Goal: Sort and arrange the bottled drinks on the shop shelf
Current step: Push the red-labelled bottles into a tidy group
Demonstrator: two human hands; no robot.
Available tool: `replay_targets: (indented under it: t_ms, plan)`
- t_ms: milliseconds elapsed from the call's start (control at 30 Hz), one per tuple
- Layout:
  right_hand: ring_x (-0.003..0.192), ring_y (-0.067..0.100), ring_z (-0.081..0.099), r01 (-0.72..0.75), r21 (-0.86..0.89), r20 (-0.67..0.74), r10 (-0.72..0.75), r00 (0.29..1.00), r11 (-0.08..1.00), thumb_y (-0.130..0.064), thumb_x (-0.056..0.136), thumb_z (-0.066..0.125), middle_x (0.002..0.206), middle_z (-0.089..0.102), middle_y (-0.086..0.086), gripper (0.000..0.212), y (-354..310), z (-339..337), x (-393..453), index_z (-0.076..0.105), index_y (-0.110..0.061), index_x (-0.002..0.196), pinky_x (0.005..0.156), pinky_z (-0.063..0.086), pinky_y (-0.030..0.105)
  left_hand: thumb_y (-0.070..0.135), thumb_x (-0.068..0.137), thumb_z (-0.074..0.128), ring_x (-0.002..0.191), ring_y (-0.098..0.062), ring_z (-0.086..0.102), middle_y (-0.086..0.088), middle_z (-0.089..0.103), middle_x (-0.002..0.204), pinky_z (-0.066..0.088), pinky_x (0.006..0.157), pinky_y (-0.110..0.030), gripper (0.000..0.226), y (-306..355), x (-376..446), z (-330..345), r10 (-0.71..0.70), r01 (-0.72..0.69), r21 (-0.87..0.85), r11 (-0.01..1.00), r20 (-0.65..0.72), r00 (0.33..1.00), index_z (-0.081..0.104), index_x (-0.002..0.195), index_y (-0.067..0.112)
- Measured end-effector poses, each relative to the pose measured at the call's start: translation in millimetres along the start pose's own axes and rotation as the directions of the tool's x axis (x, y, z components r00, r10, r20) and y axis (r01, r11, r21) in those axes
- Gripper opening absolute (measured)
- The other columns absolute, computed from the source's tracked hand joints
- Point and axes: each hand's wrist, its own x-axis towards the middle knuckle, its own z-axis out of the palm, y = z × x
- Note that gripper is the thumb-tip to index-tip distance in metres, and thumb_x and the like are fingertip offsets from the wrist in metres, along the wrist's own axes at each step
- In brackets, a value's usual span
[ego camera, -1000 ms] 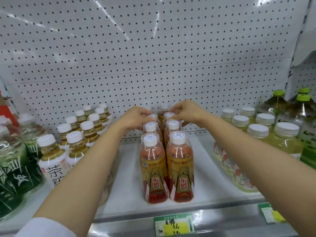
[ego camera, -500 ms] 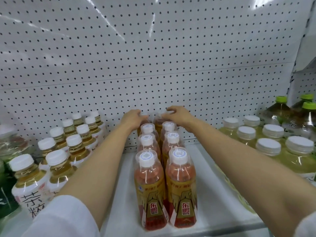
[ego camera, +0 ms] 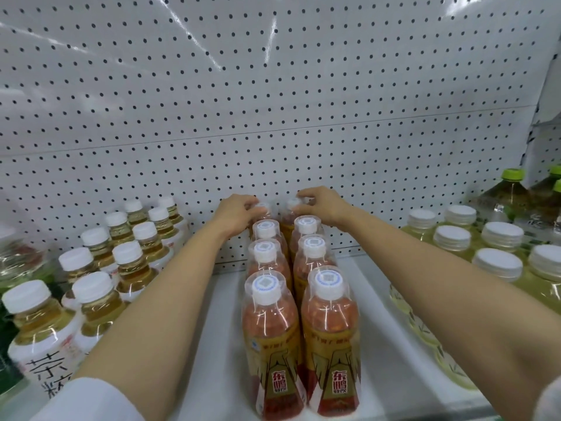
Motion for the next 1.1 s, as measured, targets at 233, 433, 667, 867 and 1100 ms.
replay_targets:
  t_ms: [233,433,667,867,1100]
  plan:
    - [0.082,0.021,0.062,-0.060,0.039,0.054,0.058,0.997,0.997,-0.020,0.095,0.065,0.122,0.061,0.016,0.045,-3.6,-10.0,-19.1,0.053,-0.014,0.138,0.058,0.051,0.021,0.027,0.097,0.063,0.096,-0.019,0.057,-0.004,0.060,0.102,0.052,0.099,-0.049,0.007,-0.9,-18.5,-3.4,0.013,-0.006,-0.104,0.995,0.063,0.998,0.067,0.092,0.024]
    - [0.093,0.016,0.058,-0.143,0.152,0.123,0.124,0.985,0.978,-0.040,0.104,0.042,0.117,0.059,0.005,0.035,-10.9,-12.0,-41.1,0.058,-0.014,0.120,0.085,0.052,0.032,0.047,0.105,0.032,0.123,-0.021,0.049,0.003,0.053,0.131,0.041,0.110,-0.041,0.050,18.8,-41.5,-10.3,-0.047,0.062,-0.120,0.991,0.125,0.991,0.048,0.143,0.018]
    - [0.115,0.003,0.049,0.237,0.057,-0.350,-0.203,0.914,0.970,-0.040,0.105,0.037,0.136,0.058,-0.003,0.044,-29.9,3.6,-140.6,0.053,-0.016,0.139,0.097,0.037,0.022,0.042,0.106,0.033,0.137,-0.003,0.038,0.009,0.044,0.152,0.026,0.107,-0.020,0.047,44.3,-134.9,-12.3,0.255,-0.261,-0.035,0.965,-0.125,0.959,0.044,0.149,0.024]
    - [0.110,0.017,0.061,0.534,-0.294,-0.532,-0.600,0.598,0.793,-0.030,0.099,0.047,0.115,0.068,0.004,0.037,-9.7,31.7,-227.8,0.067,-0.005,0.118,0.096,0.046,0.027,0.055,0.099,0.033,0.134,-0.010,0.042,0.007,0.051,0.145,0.026,0.111,-0.025,0.056,21.4,-202.3,14.8,0.466,-0.384,0.311,0.869,-0.253,0.848,0.052,0.143,0.025]
    - [0.124,0.024,0.057,0.482,-0.485,-0.480,-0.683,0.551,0.730,-0.023,0.097,0.054,0.130,0.063,0.011,0.038,-1.1,50.4,-242.4,0.063,-0.001,0.126,0.104,0.045,0.041,0.048,0.100,0.039,0.128,-0.026,0.051,-0.004,0.059,0.136,0.038,0.109,-0.051,0.055,25.9,-224.1,44.7,0.654,-0.475,0.546,0.690,-0.189,0.732,0.057,0.139,0.013]
